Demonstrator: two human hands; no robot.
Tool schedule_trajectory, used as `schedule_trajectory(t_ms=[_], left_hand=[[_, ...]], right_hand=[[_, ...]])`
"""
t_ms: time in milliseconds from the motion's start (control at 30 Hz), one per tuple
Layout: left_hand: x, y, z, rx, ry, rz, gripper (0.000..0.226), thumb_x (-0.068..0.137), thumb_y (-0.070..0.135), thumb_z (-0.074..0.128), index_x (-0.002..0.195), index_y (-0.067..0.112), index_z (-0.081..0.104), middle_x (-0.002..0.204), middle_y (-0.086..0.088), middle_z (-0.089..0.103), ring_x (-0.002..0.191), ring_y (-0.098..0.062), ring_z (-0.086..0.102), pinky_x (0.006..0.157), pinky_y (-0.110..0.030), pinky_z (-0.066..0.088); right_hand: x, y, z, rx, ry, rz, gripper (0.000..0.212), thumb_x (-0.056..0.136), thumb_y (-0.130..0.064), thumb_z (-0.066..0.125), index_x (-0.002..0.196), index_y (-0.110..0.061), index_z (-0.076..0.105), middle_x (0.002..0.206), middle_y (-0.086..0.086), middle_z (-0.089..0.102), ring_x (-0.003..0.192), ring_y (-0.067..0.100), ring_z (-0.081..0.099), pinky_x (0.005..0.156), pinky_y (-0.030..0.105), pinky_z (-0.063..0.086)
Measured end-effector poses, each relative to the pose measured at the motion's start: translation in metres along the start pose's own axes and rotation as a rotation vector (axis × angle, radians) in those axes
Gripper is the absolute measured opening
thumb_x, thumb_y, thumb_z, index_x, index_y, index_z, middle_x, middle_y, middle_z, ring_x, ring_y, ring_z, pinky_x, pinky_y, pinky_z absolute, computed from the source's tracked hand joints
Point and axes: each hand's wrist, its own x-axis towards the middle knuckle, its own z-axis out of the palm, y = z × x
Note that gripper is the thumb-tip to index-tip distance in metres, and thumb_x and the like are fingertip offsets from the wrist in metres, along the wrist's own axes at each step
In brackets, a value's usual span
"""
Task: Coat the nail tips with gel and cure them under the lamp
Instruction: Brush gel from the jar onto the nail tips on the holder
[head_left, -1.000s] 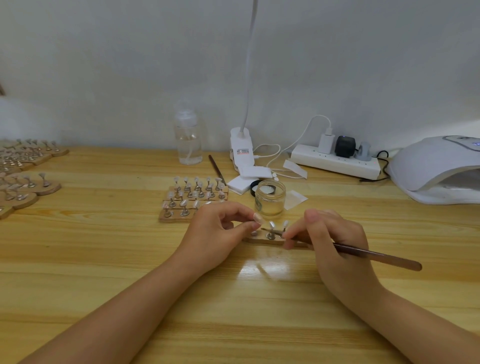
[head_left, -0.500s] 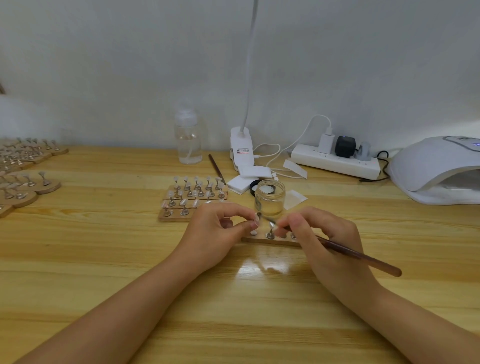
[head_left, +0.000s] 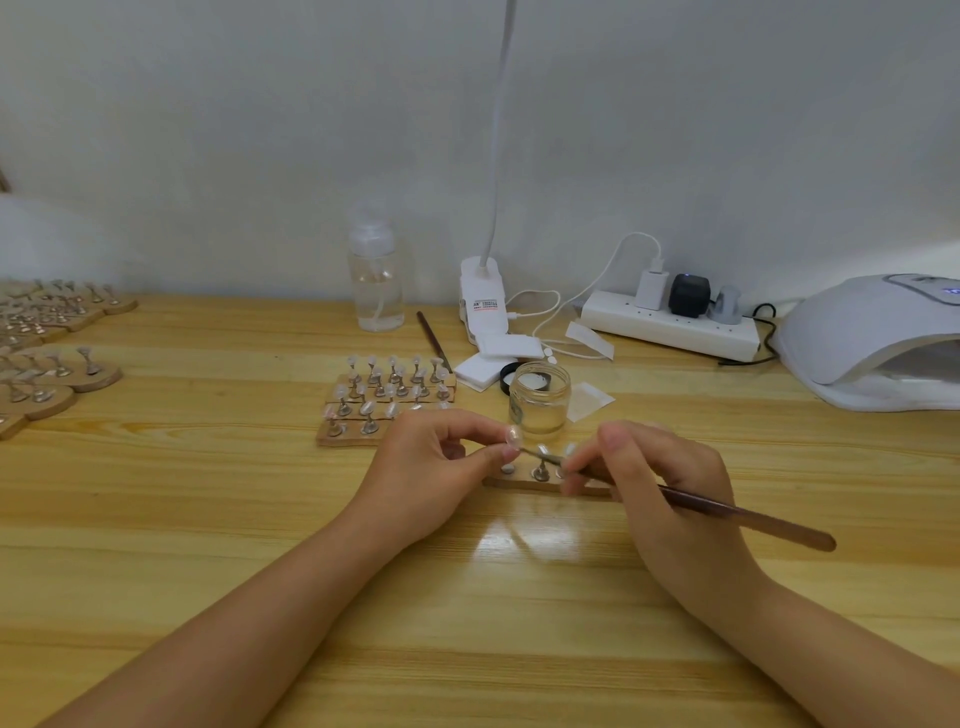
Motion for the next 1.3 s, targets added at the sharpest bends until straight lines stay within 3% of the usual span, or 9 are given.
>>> schedule_trajectory(t_ms=[100, 200, 333, 467, 600, 733, 867, 1033, 1300], left_hand=[[0.0005, -0.001, -0.0002, 0.002, -0.004, 0.0, 0.014, 0.073, 0.015, 0.073, 0.072, 0.029, 0.07, 0.072, 0.021, 0.069, 0.074, -0.045, 0.059, 0.072, -0.042, 0.051], [0.0007, -0.0024, -0.0001, 0.01, -0.004, 0.01, 0.014, 0.074, 0.015, 0.073, 0.073, 0.029, 0.071, 0.072, 0.02, 0.069, 0.074, -0.044, 0.059, 0.071, -0.041, 0.05], [0.0007, -0.0035, -0.0007, 0.023, -0.017, 0.015, 0.01, 0.074, 0.017, 0.073, 0.075, 0.027, 0.072, 0.068, 0.022, 0.068, 0.061, -0.037, 0.054, 0.058, -0.025, 0.048], [0.001, -0.0056, -0.0016, 0.022, -0.032, 0.029, 0.009, 0.073, 0.018, 0.074, 0.076, 0.026, 0.073, 0.066, 0.012, 0.07, 0.058, -0.039, 0.051, 0.056, -0.029, 0.047], [0.0003, -0.0049, -0.0014, 0.008, -0.032, 0.018, 0.012, 0.072, 0.018, 0.074, 0.073, 0.031, 0.071, 0.058, 0.016, 0.067, 0.052, -0.023, 0.044, 0.051, -0.014, 0.039], [0.001, -0.0055, -0.0017, 0.002, -0.042, 0.028, 0.012, 0.072, 0.019, 0.074, 0.074, 0.03, 0.072, 0.067, 0.015, 0.07, 0.061, -0.04, 0.054, 0.056, -0.025, 0.044], [0.0003, -0.0045, -0.0019, -0.009, -0.04, 0.021, 0.013, 0.073, 0.02, 0.073, 0.072, 0.032, 0.071, 0.062, 0.014, 0.069, 0.055, -0.024, 0.047, 0.053, -0.018, 0.041], [0.0003, -0.0029, -0.0014, -0.034, -0.034, 0.004, 0.011, 0.072, 0.02, 0.074, 0.074, 0.03, 0.072, 0.071, 0.004, 0.072, 0.074, -0.046, 0.059, 0.072, -0.045, 0.051], [-0.0004, -0.0023, -0.0012, -0.044, -0.041, 0.012, 0.008, 0.072, 0.023, 0.073, 0.075, 0.03, 0.072, 0.07, 0.005, 0.072, 0.071, -0.048, 0.056, 0.066, -0.045, 0.05]], right_hand=[[0.0032, 0.0, 0.0009, -0.001, -0.019, 0.036, 0.033, 0.088, -0.04, 0.037, 0.073, -0.028, 0.063, 0.068, -0.01, 0.067, 0.071, 0.006, 0.064, 0.073, 0.032, 0.049], [0.0014, 0.0008, 0.002, 0.043, -0.025, 0.045, 0.035, 0.088, -0.039, 0.037, 0.068, -0.028, 0.064, 0.063, -0.008, 0.066, 0.066, 0.003, 0.063, 0.072, 0.025, 0.046], [0.0005, 0.0013, 0.0006, 0.042, 0.007, 0.028, 0.035, 0.089, -0.038, 0.037, 0.069, -0.027, 0.064, 0.064, -0.008, 0.066, 0.066, 0.004, 0.063, 0.069, 0.027, 0.045], [0.003, 0.0011, 0.0014, -0.017, -0.037, 0.021, 0.033, 0.087, -0.039, 0.04, 0.069, -0.026, 0.065, 0.065, -0.008, 0.067, 0.069, 0.003, 0.062, 0.074, 0.021, 0.045], [-0.0009, 0.0018, 0.0003, 0.034, 0.0, 0.012, 0.037, 0.087, -0.037, 0.04, 0.064, -0.023, 0.065, 0.06, -0.008, 0.066, 0.063, -0.001, 0.06, 0.07, 0.018, 0.04], [0.0027, 0.0019, 0.0, 0.034, 0.003, 0.053, 0.035, 0.087, -0.04, 0.039, 0.07, -0.025, 0.065, 0.066, -0.007, 0.068, 0.066, 0.004, 0.064, 0.067, 0.021, 0.044], [-0.0001, 0.0025, 0.0014, 0.073, -0.025, 0.043, 0.037, 0.087, -0.037, 0.039, 0.065, -0.024, 0.065, 0.06, -0.005, 0.066, 0.061, 0.0, 0.061, 0.065, 0.01, 0.039], [0.0017, 0.0025, -0.0004, 0.053, -0.003, 0.031, 0.034, 0.089, -0.037, 0.038, 0.072, -0.024, 0.065, 0.067, -0.005, 0.068, 0.069, 0.007, 0.065, 0.068, 0.022, 0.05], [0.0011, 0.0026, 0.0, 0.046, -0.004, 0.014, 0.032, 0.089, -0.035, 0.038, 0.072, -0.027, 0.064, 0.065, -0.005, 0.066, 0.067, 0.006, 0.064, 0.067, 0.021, 0.049]])
